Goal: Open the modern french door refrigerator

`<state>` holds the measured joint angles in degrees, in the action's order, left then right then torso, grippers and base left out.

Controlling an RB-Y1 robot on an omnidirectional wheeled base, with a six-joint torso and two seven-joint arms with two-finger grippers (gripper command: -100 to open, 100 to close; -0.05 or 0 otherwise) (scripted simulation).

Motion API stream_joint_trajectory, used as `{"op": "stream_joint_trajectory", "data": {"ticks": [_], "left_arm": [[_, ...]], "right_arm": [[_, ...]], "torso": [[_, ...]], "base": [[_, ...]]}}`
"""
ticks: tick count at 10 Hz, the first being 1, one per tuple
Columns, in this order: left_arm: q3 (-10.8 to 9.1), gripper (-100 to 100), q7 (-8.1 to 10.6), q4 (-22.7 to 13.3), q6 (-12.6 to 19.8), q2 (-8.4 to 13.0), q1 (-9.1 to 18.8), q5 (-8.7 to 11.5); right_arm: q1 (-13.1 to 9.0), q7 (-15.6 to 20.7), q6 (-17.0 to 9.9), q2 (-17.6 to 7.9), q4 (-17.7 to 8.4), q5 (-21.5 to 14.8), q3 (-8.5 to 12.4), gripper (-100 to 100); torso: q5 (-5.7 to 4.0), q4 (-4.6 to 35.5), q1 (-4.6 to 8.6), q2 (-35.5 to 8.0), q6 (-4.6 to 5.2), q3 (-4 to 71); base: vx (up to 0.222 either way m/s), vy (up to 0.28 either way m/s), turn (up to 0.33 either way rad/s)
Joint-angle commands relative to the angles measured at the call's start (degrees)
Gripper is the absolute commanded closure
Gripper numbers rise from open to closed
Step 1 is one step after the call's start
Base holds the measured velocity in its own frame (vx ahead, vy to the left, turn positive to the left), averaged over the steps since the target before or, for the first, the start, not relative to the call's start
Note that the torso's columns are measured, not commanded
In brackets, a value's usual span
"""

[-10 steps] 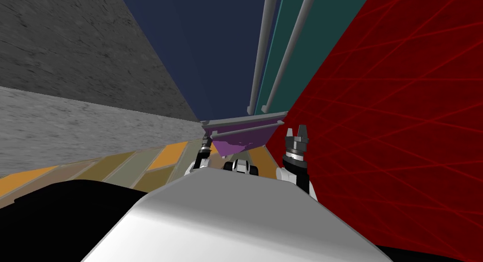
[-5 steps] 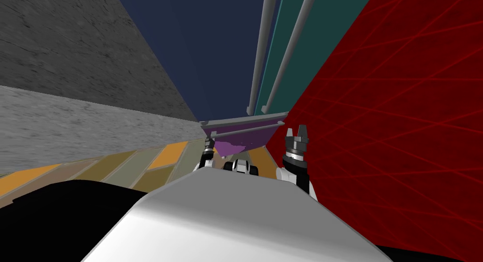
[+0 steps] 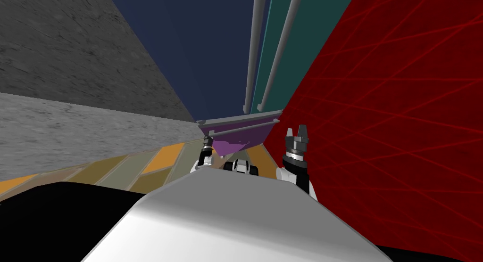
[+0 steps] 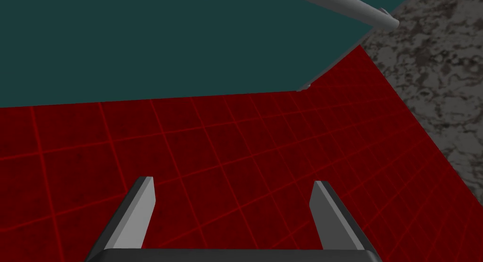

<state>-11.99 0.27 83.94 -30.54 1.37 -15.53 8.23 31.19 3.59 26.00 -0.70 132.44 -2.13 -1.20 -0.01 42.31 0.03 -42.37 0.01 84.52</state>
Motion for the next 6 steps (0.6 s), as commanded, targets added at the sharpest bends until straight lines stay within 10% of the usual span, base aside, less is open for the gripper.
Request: {"op": "stream_joint_trajectory", "data": {"ticks": [1, 6], "left_arm": [[-3.28, -100, -0.31, -3.32, 1.1, 1.18, 4.17, 0.81], [-7.39, -100, -0.57, -7.86, 2.77, 2.8, 9.34, 1.91]], "right_arm": [[0.0, 0.0, 0.0, 0.0, 0.0, 0.0, 0.0, 0], [0.01, 0.0, 0.0, 0.0, 0.0, 0.0, 0.0, 0]], "torso": [[0.0, -0.02, -0.03, 0.09, -0.01, 0.05], [-0.2, 0.14, -0.11, 0.36, 0.07, 0.25]], "base": [[-0.087, -0.012, -0.135], [-0.081, -0.04, -0.107]]}}
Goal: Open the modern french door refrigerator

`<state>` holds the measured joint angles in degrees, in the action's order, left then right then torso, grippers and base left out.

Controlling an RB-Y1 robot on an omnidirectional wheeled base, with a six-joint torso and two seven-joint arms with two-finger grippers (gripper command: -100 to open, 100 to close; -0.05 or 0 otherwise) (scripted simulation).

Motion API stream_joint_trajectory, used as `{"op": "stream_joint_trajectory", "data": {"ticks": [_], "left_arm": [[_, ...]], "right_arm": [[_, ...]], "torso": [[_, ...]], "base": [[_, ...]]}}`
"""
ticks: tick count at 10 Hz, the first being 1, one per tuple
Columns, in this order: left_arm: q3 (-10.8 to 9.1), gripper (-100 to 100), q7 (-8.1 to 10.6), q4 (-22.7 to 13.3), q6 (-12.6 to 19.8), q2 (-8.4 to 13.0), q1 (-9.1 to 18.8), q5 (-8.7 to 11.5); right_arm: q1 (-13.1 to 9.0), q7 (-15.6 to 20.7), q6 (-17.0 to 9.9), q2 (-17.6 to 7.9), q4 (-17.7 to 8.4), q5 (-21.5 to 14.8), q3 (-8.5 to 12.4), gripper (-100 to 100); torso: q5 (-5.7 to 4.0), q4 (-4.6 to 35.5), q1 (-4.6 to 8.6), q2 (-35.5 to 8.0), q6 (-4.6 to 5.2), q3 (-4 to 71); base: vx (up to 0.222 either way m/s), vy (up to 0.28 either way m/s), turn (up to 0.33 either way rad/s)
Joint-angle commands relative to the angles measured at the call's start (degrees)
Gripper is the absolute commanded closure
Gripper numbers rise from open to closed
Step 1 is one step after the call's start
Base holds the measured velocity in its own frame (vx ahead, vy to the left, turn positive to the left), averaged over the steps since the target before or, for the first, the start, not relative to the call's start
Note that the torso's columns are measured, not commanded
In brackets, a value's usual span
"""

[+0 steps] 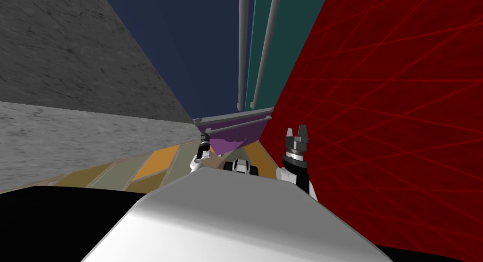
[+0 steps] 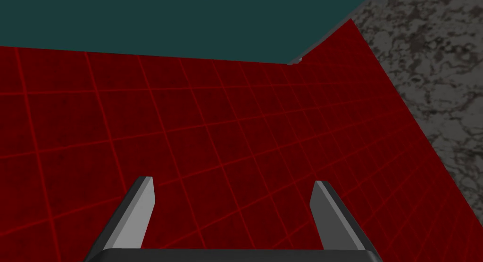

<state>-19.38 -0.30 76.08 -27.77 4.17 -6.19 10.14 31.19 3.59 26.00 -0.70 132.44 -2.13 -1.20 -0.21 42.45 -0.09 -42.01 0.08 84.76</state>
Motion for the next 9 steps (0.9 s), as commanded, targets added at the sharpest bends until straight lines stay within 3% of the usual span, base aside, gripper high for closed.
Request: {"op": "stream_joint_trajectory", "data": {"ticks": [1, 6, 7, 9], "left_arm": [[1.62, 100, 0.07, 2.04, -0.87, -0.67, -1.92, -0.47], [7.84, 100, 0.53, 8.28, -2.87, -3.03, -9.88, -2.04], [7.84, 100, 0.53, 8.28, -2.87, -3.03, -9.88, -2.04], [10.32, 100, 0.72, 10.78, -3.67, -3.98, -13.06, -2.66]], "right_arm": [[0.01, 0.0, 0.0, 0.0, 0.0, 0.0, 0.01, 0], [0.03, 0.0, 0.0, -0.01, 0.0, 0.0, 0.02, 0], [0.03, 0.0, 0.0, -0.01, 0.0, 0.0, 0.01, 0], [0.02, 0.0, 0.0, -0.01, 0.0, 0.0, 0.01, 0]], "torso": [[0.11, -0.13, -0.01, 0.0, -0.08, -0.01], [0.4, -0.33, -0.22, -0.03, -0.09, -0.1], [0.43, -0.37, -0.21, -0.03, -0.1, -0.11], [0.46, -0.39, -0.2, -0.1, -0.12, -0.15]], "base": [[0.067, 0.033, 0.165], [0.1, 0.038, 0.143], [0.052, 0.012, 0.063], [0.048, 0.012, 0.117]]}}
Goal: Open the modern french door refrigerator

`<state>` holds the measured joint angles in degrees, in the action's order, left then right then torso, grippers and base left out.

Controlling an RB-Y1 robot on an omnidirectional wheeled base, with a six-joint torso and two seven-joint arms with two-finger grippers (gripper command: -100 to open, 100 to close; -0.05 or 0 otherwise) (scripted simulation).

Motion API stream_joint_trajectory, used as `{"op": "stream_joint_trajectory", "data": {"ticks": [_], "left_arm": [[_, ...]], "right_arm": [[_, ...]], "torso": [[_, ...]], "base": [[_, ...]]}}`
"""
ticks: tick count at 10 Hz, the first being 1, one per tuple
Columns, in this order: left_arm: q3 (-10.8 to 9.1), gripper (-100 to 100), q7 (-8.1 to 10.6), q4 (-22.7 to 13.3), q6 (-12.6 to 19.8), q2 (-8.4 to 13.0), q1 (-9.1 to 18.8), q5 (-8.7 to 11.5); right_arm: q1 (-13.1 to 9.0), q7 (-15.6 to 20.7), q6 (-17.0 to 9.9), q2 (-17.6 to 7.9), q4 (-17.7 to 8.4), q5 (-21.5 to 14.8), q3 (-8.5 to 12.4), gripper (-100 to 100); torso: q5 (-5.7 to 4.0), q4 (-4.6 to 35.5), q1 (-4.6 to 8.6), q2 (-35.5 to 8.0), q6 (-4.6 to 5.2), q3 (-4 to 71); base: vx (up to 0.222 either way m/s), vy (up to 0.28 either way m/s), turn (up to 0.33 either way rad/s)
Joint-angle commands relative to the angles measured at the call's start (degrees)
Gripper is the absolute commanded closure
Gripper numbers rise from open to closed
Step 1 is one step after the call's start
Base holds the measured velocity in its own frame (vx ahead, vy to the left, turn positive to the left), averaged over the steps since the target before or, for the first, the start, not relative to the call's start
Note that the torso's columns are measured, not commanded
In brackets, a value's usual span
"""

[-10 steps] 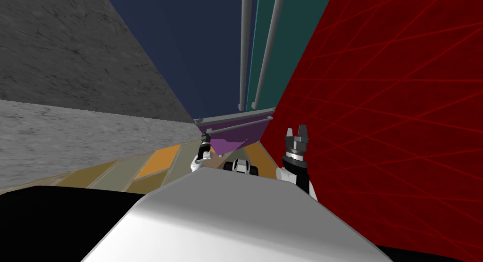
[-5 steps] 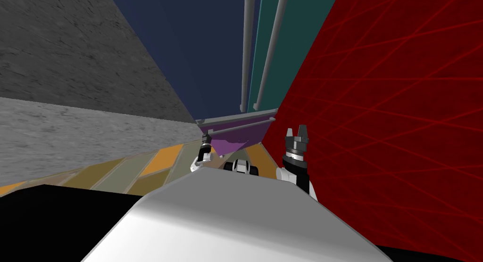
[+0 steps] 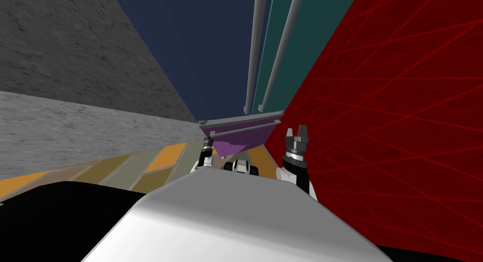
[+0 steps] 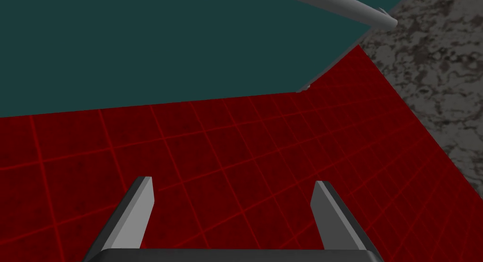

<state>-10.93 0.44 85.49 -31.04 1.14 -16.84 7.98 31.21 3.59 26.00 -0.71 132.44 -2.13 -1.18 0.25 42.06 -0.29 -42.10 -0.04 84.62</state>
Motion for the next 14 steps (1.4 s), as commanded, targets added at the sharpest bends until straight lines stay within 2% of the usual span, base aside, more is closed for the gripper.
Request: {"op": "stream_joint_trajectory", "data": {"ticks": [1, 2, 3, 6, 7, 14], "left_arm": [[3.11, 100, 0.07, 2.62, -0.8, -1.42, -4.01, -0.82], [2.25, 100, 0.1, 1.67, -1.07, -0.94, -2.58, -0.6], [2.65, 100, 0.15, 3.45, 0.47, -0.93, -3.41, -0.62], [2.99, 100, 0.25, 5.53, 2.71, -0.86, -4.45, -0.58], [2.83, 100, 0.2, 5.28, 1.89, -0.83, -4.06, -0.58], [4.11, 100, 0.38, 7.44, 2.61, -1.07, -6.75, -0.81]], "right_arm": [[0.0, 0.0, 0.0, 0.0, 0.0, 0.0, 0.0, 0], [0.0, 0.0, 0.0, 0.0, 0.0, 0.0, 0.0, 0], [-0.01, 0.0, 0.0, 0.0, 0.0, 0.0, 0.0, 0], [-0.04, 0.0, -0.01, 0.01, -0.01, 0.0, -0.02, 0], [-0.04, 0.0, -0.01, 0.02, -0.01, 0.0, -0.02, 0], [-0.02, 0.0, 0.0, 0.01, 0.0, 0.0, -0.01, 0]], "torso": [[0.01, 0.0, -0.03, 0.01, -0.03, 0.0], [0.04, -0.04, -0.07, 0.12, 0.05, 0.05], [-0.01, 0.02, 0.0, 0.05, 0.07, 0.03], [-0.09, 0.13, 0.27, -0.41, 0.04, -0.24], [-0.14, 0.12, 0.32, -0.2, 0.07, -0.1], [-0.21, 0.15, 0.18, 0.06, 0.05, 0.11]], "base": [[0.067, 0.026, 0.13], [0.029, 0.009, 0.021], [-0.067, -0.041, 0.0], [-0.171, -0.077, 0.002], [-0.088, -0.058, 0.011], [-0.16, -0.068, 0.011]]}}
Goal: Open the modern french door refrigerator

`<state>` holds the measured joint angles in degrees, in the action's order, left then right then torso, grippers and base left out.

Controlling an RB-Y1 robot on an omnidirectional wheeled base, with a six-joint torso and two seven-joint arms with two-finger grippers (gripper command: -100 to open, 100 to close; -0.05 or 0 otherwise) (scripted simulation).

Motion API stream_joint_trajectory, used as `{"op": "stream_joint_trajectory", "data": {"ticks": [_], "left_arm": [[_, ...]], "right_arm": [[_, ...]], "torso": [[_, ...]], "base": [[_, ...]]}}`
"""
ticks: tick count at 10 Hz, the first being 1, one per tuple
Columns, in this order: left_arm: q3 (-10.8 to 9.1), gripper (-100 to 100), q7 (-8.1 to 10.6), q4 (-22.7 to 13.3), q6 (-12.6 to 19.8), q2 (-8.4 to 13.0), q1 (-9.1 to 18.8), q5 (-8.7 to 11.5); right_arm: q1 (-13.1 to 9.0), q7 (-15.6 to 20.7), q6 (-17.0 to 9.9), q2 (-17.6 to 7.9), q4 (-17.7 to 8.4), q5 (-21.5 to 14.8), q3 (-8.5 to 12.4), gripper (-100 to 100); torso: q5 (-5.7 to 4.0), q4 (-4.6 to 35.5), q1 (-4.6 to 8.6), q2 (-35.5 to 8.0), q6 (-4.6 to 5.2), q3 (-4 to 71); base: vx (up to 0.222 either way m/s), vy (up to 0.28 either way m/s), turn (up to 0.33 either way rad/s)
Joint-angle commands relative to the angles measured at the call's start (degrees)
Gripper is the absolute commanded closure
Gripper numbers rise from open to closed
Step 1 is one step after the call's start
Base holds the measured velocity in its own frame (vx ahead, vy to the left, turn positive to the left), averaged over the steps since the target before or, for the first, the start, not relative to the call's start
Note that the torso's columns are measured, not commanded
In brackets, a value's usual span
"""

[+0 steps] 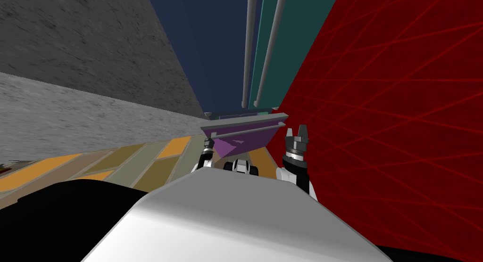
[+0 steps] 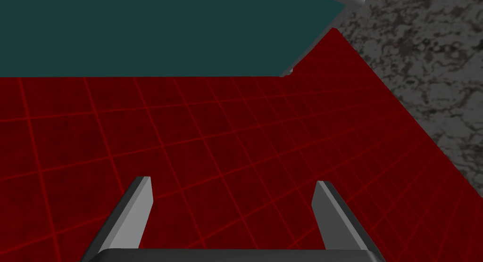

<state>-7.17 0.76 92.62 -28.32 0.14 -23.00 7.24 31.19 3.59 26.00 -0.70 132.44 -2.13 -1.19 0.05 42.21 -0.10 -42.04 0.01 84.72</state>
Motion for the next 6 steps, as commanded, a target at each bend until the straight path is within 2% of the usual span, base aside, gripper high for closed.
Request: {"op": "stream_joint_trajectory", "data": {"ticks": [1, 3, 5, 6], "left_arm": [[0.46, 100, 0.07, 0.42, -0.14, -0.09, -0.75, -0.09], [0.86, 100, 0.13, 0.89, -0.25, -0.15, -1.41, -0.17], [0.99, 100, 0.24, 1.18, -0.38, -0.07, -1.9, -0.17], [1.08, 100, 0.25, 1.27, -0.42, -0.08, -2.05, -0.2]], "right_arm": [[-0.01, 0.0, 0.0, 0.0, 0.0, 0.0, 0.0, 0], [-0.01, 0.0, 0.0, 0.01, 0.0, 0.0, -0.01, 0], [0.0, 0.0, 0.0, 0.0, 0.0, 0.0, 0.0, 0], [0.0, 0.0, 0.0, 0.0, 0.0, 0.0, 0.0, 0]], "torso": [[0.05, -0.03, 0.08, -0.22, 0.01, -0.17], [0.05, -0.03, 0.12, -0.19, 0.06, -0.17], [-0.02, 0.02, -0.01, 0.16, 0.08, 0.04], [0.02, -0.03, 0.09, -0.04, 0.06, -0.04]], "base": [[-0.172, -0.079, 0.008], [-0.177, -0.089, 0.012], [-0.105, -0.051, 0.012], [-0.188, -0.073, 0.014]]}}
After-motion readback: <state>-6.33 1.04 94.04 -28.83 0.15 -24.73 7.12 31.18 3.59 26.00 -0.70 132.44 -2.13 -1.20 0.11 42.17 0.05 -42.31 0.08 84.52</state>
